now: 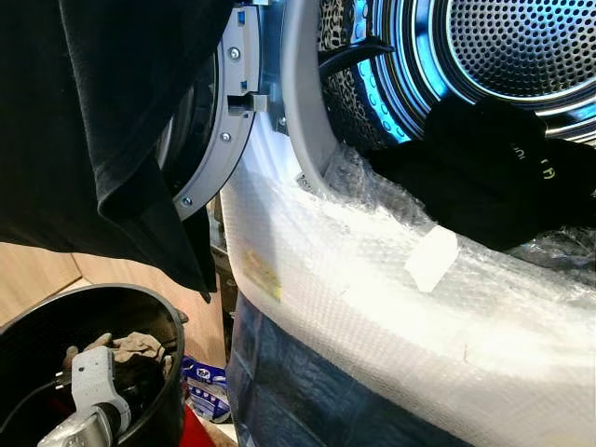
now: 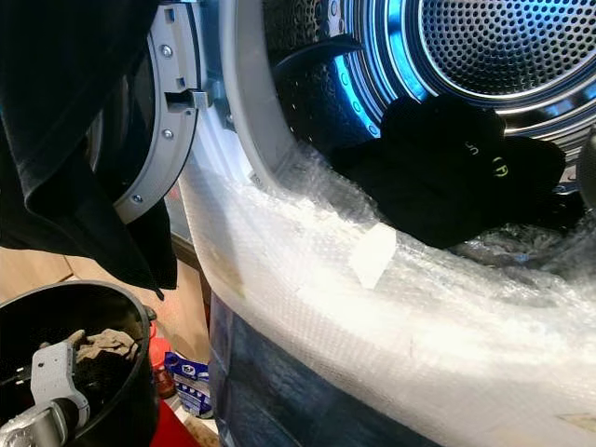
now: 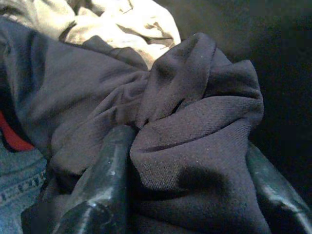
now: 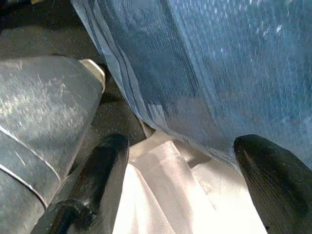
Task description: Clothes washing
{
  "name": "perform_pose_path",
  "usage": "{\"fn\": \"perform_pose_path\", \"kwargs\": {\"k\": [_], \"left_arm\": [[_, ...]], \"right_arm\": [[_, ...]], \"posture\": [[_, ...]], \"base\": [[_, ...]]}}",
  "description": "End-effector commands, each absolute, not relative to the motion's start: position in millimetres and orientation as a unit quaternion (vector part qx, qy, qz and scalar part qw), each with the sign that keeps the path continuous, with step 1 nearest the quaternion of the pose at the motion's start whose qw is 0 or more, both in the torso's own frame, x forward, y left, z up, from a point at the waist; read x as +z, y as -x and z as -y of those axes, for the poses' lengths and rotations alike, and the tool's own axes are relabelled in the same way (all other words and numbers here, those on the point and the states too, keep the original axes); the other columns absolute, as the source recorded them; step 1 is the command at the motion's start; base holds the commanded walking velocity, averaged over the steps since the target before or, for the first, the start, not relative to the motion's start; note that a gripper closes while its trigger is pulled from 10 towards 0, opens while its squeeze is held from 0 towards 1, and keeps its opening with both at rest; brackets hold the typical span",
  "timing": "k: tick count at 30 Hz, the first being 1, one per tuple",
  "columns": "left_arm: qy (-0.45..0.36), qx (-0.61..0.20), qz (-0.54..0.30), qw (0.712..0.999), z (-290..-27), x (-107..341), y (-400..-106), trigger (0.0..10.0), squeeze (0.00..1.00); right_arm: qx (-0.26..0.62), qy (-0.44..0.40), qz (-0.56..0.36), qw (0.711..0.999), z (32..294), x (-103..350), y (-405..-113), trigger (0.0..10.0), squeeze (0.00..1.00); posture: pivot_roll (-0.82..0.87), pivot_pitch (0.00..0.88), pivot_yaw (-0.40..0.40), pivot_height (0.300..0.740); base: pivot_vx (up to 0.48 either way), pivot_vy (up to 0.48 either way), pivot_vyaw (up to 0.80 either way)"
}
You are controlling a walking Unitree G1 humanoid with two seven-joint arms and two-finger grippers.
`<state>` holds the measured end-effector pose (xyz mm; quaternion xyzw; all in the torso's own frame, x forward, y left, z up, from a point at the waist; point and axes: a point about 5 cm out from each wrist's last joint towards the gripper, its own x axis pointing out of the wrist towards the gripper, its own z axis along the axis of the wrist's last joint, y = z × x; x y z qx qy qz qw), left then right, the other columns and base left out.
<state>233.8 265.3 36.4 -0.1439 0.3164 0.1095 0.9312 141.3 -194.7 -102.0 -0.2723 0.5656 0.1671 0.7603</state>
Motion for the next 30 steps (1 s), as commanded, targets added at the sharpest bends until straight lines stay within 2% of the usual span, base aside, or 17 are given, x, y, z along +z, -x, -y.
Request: {"fn": "perform_pose_path", "kwargs": {"k": [1,11,20,30], "left_arm": [[0.146,0.107,-0.332,0.926,-260,31,-228,0.0,0.00],[0.129,0.120,-0.313,0.933,-267,43,-231,0.0,0.00],[0.124,0.170,-0.266,0.941,-280,65,-228,0.0,0.00],[0.099,0.132,-0.248,0.954,-278,88,-224,0.0,0.00]], "right_arm": [[0.171,0.273,-0.565,0.759,192,-102,-143,10.0,0.00],[0.171,0.270,-0.560,0.764,189,-100,-150,10.0,0.00],[0.169,0.265,-0.561,0.766,187,-99,-153,10.0,0.00],[0.165,0.264,-0.559,0.768,189,-97,-157,10.0,0.00]], "posture": [[0.03,0.000,-0.100,0.740],[0.04,0.000,-0.104,0.740],[0.05,0.000,-0.112,0.740],[0.05,0.000,-0.112,0.740]], "base": [[0.000,0.000,0.00],[0.000,0.000,0.00],[0.000,0.000,0.00],[0.000,0.000,0.00]]}}
